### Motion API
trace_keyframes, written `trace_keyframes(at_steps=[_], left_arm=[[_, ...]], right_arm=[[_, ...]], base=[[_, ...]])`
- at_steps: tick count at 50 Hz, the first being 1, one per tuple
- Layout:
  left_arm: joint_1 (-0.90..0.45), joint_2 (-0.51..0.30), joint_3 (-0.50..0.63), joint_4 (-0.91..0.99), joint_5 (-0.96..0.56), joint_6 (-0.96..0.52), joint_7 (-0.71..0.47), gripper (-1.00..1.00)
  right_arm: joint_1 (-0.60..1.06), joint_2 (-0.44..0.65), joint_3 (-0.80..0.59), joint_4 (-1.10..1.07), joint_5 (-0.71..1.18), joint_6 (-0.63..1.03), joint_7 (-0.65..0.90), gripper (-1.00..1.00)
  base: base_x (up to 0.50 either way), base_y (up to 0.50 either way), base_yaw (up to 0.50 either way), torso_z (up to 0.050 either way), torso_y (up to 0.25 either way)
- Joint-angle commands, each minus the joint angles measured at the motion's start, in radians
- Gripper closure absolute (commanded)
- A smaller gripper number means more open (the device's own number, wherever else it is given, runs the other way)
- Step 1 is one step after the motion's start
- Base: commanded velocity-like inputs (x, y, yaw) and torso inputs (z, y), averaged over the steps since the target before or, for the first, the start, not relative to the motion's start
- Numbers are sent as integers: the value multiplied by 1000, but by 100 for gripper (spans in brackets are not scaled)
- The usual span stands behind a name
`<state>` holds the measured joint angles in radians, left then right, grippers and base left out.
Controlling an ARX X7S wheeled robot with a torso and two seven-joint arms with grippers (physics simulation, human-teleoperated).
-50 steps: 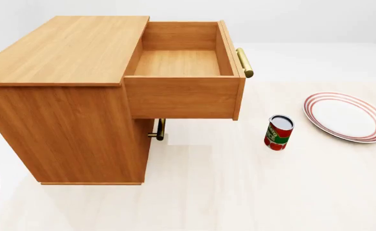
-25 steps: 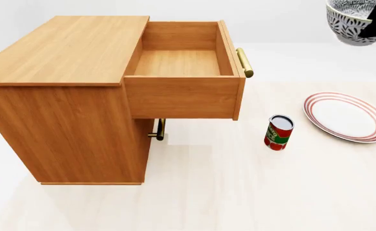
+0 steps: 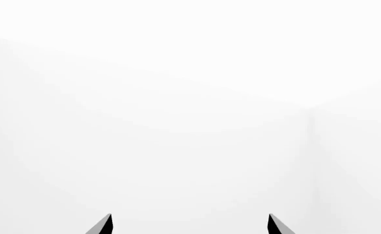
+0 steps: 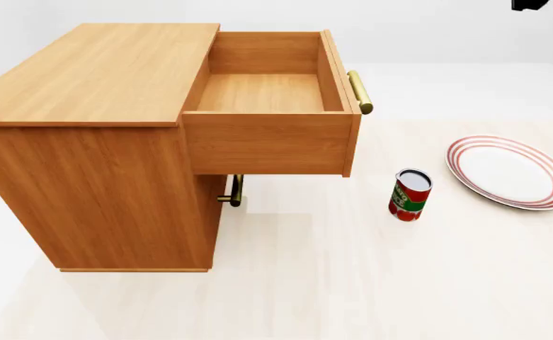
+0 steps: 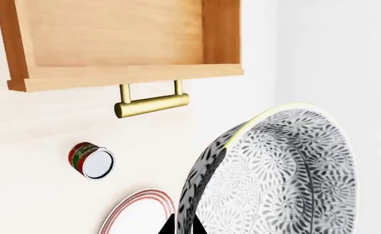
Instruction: Put the bowl in the top drawer of the cabinet.
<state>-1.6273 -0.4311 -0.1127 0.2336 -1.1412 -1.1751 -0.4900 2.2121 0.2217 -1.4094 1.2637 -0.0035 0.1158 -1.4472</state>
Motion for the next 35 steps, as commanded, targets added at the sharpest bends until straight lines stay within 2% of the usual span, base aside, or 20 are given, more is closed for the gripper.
trace_keyframes(at_steps=[1,22,35], left_arm=[[-19,-23,-17,13,-41,-30,-21,-100],[-85,-67,-68,38,-162,-120,-128,-100],[7,-75,-62,78,-92,-14,-20,-100]], right_arm=[[-6,-99,54,45,21,-87,28,100],[-58,-221,215,45,24,-228,82,100],[-38,-222,46,45,260,-311,123,100]], base=[[0,0,0,0,0],[0,0,0,0,0],[0,0,0,0,0]])
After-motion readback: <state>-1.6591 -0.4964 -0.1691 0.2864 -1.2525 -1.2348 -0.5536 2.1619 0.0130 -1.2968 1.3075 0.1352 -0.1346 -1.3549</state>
